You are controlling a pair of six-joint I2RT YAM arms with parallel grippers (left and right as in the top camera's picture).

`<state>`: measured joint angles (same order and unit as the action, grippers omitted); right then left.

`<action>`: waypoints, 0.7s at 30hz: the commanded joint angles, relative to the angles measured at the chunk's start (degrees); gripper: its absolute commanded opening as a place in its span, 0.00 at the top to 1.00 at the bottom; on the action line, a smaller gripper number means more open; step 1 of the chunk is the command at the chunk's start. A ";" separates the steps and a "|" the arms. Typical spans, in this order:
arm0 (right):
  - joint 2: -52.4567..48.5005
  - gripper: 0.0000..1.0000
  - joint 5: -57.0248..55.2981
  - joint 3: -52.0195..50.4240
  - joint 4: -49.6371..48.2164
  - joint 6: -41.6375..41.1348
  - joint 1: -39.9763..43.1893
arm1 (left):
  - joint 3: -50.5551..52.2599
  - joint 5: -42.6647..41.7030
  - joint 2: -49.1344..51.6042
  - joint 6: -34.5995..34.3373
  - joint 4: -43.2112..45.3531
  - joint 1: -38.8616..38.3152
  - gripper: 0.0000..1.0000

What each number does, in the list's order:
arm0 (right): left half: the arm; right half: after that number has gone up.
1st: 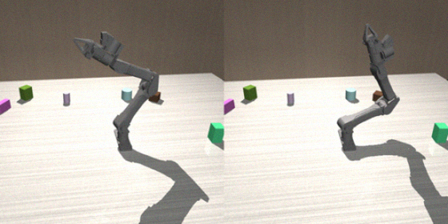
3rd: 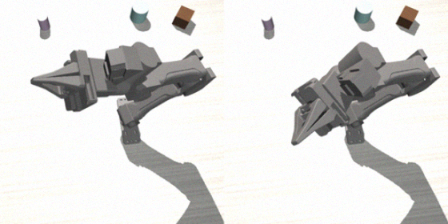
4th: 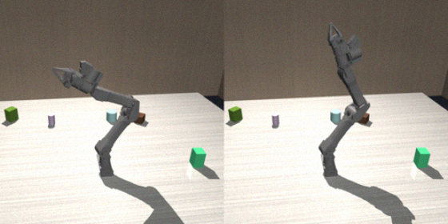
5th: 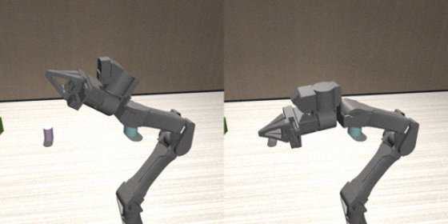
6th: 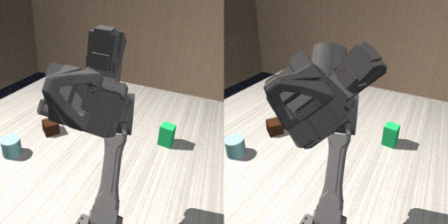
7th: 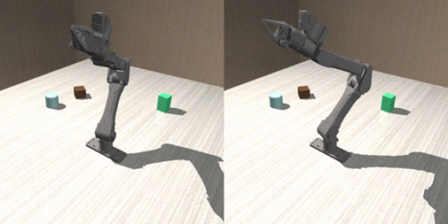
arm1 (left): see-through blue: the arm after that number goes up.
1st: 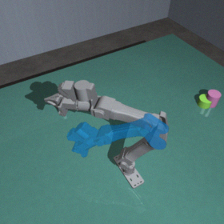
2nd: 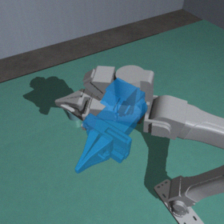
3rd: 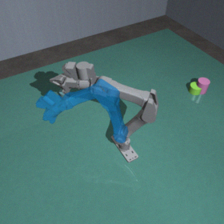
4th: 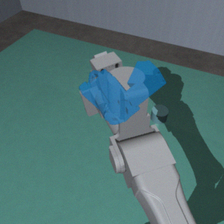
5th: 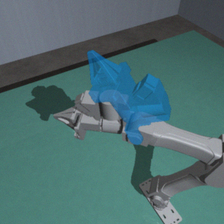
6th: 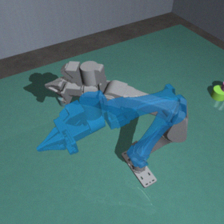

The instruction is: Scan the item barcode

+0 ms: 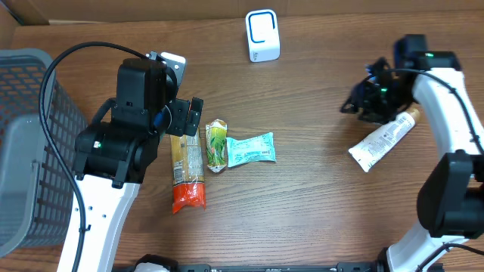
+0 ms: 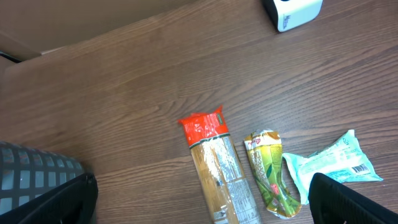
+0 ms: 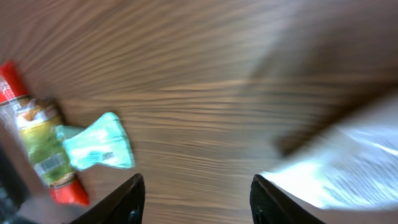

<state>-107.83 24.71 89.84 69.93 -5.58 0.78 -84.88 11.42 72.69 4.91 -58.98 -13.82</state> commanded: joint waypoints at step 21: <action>1.31 0.77 -4.17 -11.17 -27.34 -24.83 -33.11 | -0.46 0.59 0.39 0.90 0.07 0.31 0.01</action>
<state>-107.83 21.47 81.58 44.77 -25.08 -29.56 -84.88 11.42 72.69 4.91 -58.98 -13.82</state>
